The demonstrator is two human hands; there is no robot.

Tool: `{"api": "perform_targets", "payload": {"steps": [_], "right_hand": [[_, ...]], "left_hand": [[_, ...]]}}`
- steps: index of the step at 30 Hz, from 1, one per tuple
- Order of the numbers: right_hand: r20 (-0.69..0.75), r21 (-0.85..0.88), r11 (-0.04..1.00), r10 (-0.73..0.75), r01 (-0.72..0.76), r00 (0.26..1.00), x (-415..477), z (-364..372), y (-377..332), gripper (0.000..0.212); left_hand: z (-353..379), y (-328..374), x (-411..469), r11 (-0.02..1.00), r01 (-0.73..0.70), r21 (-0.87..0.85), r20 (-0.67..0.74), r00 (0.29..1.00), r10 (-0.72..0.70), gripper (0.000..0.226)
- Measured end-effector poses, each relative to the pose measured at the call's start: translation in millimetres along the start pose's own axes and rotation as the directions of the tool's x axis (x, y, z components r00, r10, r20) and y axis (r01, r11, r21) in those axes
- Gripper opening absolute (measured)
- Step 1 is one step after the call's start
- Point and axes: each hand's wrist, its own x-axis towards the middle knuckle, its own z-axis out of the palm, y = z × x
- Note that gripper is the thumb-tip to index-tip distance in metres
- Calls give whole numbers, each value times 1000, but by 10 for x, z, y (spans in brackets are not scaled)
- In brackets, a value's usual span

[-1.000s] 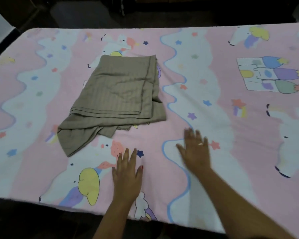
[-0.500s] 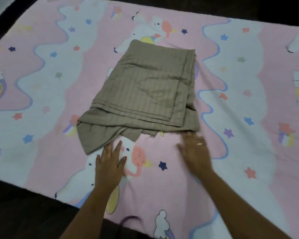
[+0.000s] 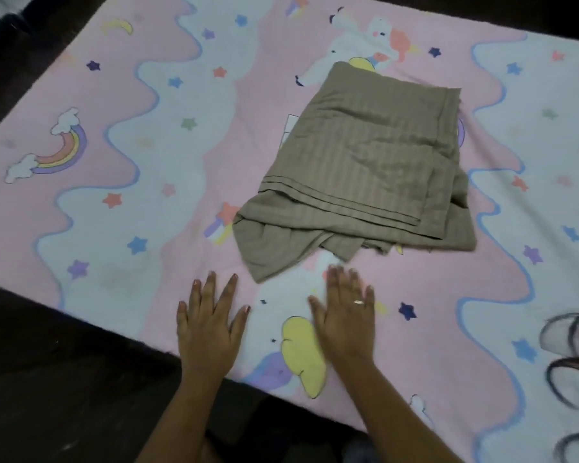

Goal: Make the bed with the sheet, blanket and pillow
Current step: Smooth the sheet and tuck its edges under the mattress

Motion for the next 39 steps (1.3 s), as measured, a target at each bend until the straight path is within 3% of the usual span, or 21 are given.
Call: {"api": "perform_targets", "payload": {"steps": [4, 6, 9, 11, 13, 15, 16, 19, 22, 24, 26, 29, 30, 31, 33, 35, 37, 39], "right_hand": [[62, 42, 997, -75, 72, 995, -368, 187, -1090, 64], [91, 62, 983, -180, 175, 979, -498, 273, -1630, 68], [179, 64, 855, -517, 515, 837, -538, 285, -2192, 64], [203, 45, 783, -615, 620, 762, -390, 259, -2422, 59], [143, 63, 857, -515, 512, 845, -108, 276, -2450, 60], [80, 61, 960, -279, 275, 957, 187, 355, -2283, 66], [72, 36, 982, -186, 184, 980, 293, 391, -2155, 74], [51, -25, 999, -35, 36, 998, 403, 418, -2040, 90], [-10, -32, 999, -21, 21, 1000, 277, 527, -2619, 82], [18, 9, 991, -133, 133, 991, 104, 705, -3208, 73], [-2, 38, 941, -336, 336, 942, -30, 856, -3773, 66], [47, 42, 736, -677, 675, 735, 100, 883, -4242, 60], [57, 24, 672, -740, 740, 670, 261, 854, -4286, 58], [60, 4, 661, -749, 750, 660, 461, 813, -4277, 55], [43, -11, 803, -595, 596, 803, 904, 745, -4115, 55], [97, -33, 941, -333, 337, 938, 1238, 675, -3848, 68], [125, -55, 985, -157, 165, 980, 1314, 696, -3705, 76], [94, -49, 995, -85, 89, 992, 1278, 759, -3904, 76]], "left_hand": [[-243, -714, -154, 994, 95, 53, 90, 991, -99, 70], [-413, -1127, -218, 986, 149, 68, 122, 980, -157, 68], [-619, -1717, -297, 957, 284, 53, 167, 943, -289, 61], [-814, -2066, -296, 941, 334, 58, 170, 925, -339, 61], [-941, -2333, -231, 945, 322, 57, 145, 934, -327, 61], [-1026, -2534, -115, 958, 284, 33, 93, 954, -286, 62], [-1047, -2602, -37, 964, 264, 19, 74, 961, -265, 62], [-1060, -2707, 246, 979, 204, 3, 40, 978, -204, 62], [-1041, -2743, 492, 986, 167, -11, 45, 985, -167, 62], [-1042, -2805, 631, 979, 198, -37, 64, 979, -196, 62], [-1088, -2933, 792, 970, 242, -36, 80, 968, -238, 60], [-1221, -3202, 1130, 968, 251, -4, 45, 967, -250, 55], [-1285, -3302, 1253, 964, 266, -11, 29, 964, -265, 55], [-1346, -3405, 1370, 958, 286, -31, 17, 958, -285, 55], [-1446, -3600, 1554, 943, 329, -54, 6, 944, -329, 56], [-1502, -3779, 1655, 938, 344, -47, 3, 939, -344, 56], [-1517, -3901, 1681, 942, 333, -50, -15, 942, -334, 58], [-1494, -4017, 1699, 952, 304, -43, -47, 951, -305, 59]]}}
